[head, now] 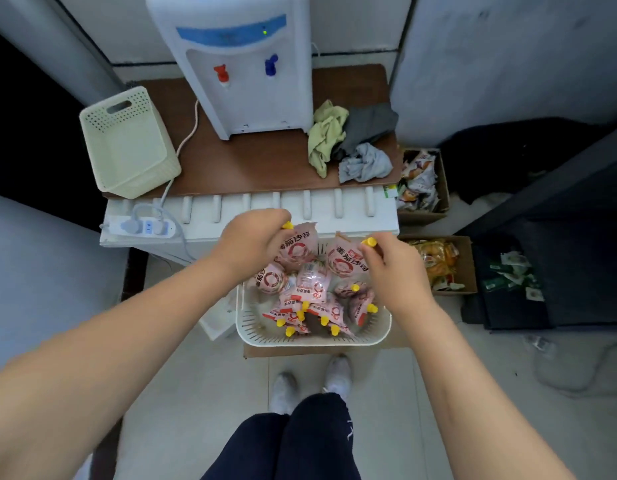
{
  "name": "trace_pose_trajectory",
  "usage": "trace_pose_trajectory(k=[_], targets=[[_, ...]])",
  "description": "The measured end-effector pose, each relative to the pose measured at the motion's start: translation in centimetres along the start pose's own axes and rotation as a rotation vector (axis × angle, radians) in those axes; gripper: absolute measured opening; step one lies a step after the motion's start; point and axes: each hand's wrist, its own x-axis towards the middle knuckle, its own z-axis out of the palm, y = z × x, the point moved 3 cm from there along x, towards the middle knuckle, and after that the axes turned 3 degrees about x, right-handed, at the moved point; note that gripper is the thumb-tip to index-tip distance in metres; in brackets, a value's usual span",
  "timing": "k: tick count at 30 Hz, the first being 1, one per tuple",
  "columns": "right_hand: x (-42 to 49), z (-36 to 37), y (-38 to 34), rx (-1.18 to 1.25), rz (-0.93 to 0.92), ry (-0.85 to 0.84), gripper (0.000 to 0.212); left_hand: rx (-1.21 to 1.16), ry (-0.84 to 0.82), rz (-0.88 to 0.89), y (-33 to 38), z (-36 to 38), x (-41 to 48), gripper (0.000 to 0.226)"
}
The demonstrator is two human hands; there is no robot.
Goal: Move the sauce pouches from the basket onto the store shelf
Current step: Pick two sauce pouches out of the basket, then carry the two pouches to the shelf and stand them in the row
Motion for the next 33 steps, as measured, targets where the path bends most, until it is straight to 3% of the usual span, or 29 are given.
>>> trace_pose_trajectory(k=[6,9,17,23,27,33], targets=[[-3.8,-9.2,-7.9,0.086,-0.046,0.135,0.028,-0.044,-0.064,0.354,4.1,-14.7,2.6,0.016],[-6.3,-14.3,-11.7,0.097,-0.04,0.258,0.026,-0.051,-0.039,0.39,6.8,-21.0,3.0,0.016],[-16.4,-26.1,-18.0,-0.072,-0.102,0.626,0.024,-0.373,0.081,0.611,16.2,-32.5,3.4,0.015],[-25.3,-32.8,-17.4,-0.267,-0.076,0.828,0.017,-0.441,-0.03,0.835,27.6,-34.7,3.0,0.024],[-32.4,-35.7,-14.4,-0.381,0.072,0.888,0.014,-0.494,-0.129,0.974,36.6,-33.7,1.2,0.035],[-45.6,-39.0,-8.3,-0.33,0.392,1.008,0.015,-0.514,-0.226,1.198,53.1,-30.0,-3.6,0.017]])
